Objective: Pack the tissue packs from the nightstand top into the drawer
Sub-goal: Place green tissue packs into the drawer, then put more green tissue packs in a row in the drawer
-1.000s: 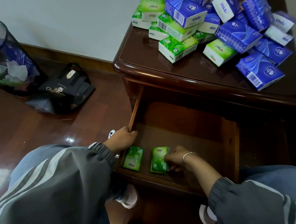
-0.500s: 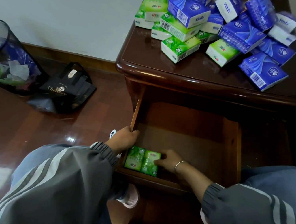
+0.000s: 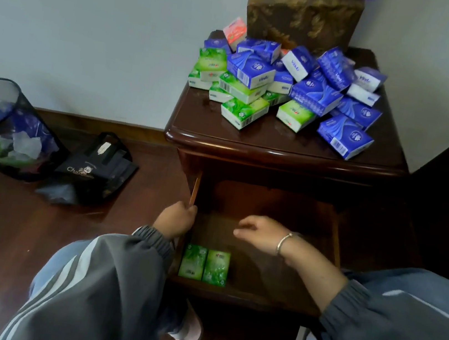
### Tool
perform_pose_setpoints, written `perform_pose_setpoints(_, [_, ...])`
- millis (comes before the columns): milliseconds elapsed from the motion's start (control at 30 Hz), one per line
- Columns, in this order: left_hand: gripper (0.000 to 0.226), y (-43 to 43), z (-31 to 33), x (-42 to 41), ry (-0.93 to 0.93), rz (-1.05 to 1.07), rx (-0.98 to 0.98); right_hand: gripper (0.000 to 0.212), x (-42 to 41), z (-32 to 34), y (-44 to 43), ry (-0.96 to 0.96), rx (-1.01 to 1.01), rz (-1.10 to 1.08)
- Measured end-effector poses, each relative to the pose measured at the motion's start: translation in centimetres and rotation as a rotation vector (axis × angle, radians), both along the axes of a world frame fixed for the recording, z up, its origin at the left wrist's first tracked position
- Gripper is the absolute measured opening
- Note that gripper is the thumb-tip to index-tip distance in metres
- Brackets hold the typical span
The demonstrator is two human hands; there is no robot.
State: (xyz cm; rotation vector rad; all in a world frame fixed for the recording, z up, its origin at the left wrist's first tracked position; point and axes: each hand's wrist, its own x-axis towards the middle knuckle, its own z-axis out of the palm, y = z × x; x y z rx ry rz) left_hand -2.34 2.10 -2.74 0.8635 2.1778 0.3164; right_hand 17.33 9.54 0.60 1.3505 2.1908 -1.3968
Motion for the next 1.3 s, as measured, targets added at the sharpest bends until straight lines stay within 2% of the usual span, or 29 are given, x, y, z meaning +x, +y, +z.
perform_pose_setpoints(100, [0.029, 0.9, 3.9, -1.0, 0.167, -0.027, 0.153, 0.022, 2.6, 7.0, 2.3, 0.311, 0.219, -0.183])
perform_pose_setpoints(167, [0.028, 1.3, 6.9, -1.7, 0.256, -0.043, 0.256, 0.013, 4.7, 10.2, 4.1, 0.416, 0.550, -0.340])
perform_pose_setpoints(233, [0.026, 1.8, 9.8, -2.1, 0.297, -0.031, 0.391, 0.020, 6.7, 11.5, 6.4, 0.410, 0.900, -0.439])
perform_pose_setpoints(300, [0.025, 2.8, 12.4, -1.7, 0.289, 0.018, 0.558, 0.041, 8.2, 11.3, 8.8, 0.242, 1.083, -0.423])
perform_pose_setpoints(367, [0.024, 4.1, 14.2, -0.8, 0.215, 0.089, 0.693, 0.059, 9.1, 10.4, 10.8, 0.063, 1.089, -0.381])
perform_pose_setpoints(467, [0.028, 6.4, 15.4, 0.6, 0.099, 0.186, 0.779, 0.065, 9.3, 8.7, 12.6, -0.074, 1.080, -0.310])
perform_pose_setpoints(533, [0.030, 8.0, 15.9, 1.2, 0.089, 0.220, 0.795, 0.062, 8.9, 7.8, 13.1, -0.088, 1.038, -0.279])
perform_pose_setpoints(667, [0.056, 11.3, 17.1, 1.4, 0.124, 0.246, 0.818, 0.056, 8.3, 6.5, 13.4, -0.043, 1.002, -0.311])
perform_pose_setpoints(733, [0.067, 13.0, 17.6, 1.6, 0.170, 0.241, 0.775, 0.057, 8.2, 6.0, 13.1, -0.033, 1.067, -0.327])
perform_pose_setpoints(833, [0.081, 15.4, 18.2, 2.4, 0.325, 0.248, 0.598, 0.058, 7.9, 5.8, 12.7, -0.006, 1.144, -0.361])
perform_pose_setpoints(933, [0.095, 17.3, 18.2, 2.9, 0.345, 0.264, 0.452, 0.057, 7.7, 5.7, 12.5, 0.009, 1.188, -0.380])
perform_pose_setpoints(1100, [0.093, 18.6, 17.8, 3.5, 0.384, 0.327, 0.436, 0.063, 7.7, 5.7, 12.5, 0.021, 1.230, -0.406])
perform_pose_setpoints(1200, [0.080, 18.3, 17.6, 4.0, 0.403, 0.324, 0.602, 0.068, 7.9, 5.6, 12.5, 0.048, 1.234, -0.431])
perform_pose_setpoints(1300, [0.068, 17.2, 17.2, 4.8, 0.446, 0.226, 0.766, 0.070, 8.3, 5.6, 12.3, 0.102, 1.248, -0.440])
